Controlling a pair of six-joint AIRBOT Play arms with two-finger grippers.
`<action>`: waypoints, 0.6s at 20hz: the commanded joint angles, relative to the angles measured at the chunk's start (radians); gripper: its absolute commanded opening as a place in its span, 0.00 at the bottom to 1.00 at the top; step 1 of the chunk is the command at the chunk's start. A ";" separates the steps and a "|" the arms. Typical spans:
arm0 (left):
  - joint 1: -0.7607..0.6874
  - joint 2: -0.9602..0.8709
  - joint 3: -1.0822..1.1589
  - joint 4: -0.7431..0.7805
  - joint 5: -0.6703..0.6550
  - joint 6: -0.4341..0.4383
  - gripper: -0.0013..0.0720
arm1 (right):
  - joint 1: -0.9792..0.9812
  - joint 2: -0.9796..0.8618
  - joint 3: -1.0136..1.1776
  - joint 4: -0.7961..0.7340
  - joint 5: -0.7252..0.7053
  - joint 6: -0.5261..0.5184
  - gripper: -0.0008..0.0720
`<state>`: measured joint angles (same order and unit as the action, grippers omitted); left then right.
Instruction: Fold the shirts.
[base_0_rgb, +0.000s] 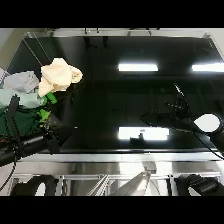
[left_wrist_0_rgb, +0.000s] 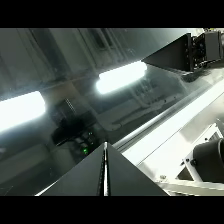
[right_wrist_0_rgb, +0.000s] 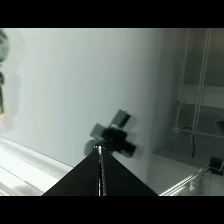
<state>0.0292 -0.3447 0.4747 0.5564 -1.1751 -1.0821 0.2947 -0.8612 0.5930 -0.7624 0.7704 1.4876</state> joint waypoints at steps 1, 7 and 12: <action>0.000 0.001 -0.004 -0.001 0.000 0.000 0.05 | 0.001 -0.001 -0.001 0.000 0.002 0.000 0.03; 0.000 0.001 -0.003 -0.002 0.001 0.000 0.05 | 0.001 -0.002 -0.001 0.000 0.000 0.001 0.03; 0.000 0.001 -0.003 -0.003 0.006 0.000 0.05 | 0.001 -0.002 -0.001 0.000 0.000 0.001 0.03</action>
<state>0.0292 -0.3447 0.4721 0.5552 -1.1744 -1.0821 0.2947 -0.8619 0.5926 -0.7624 0.7704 1.4876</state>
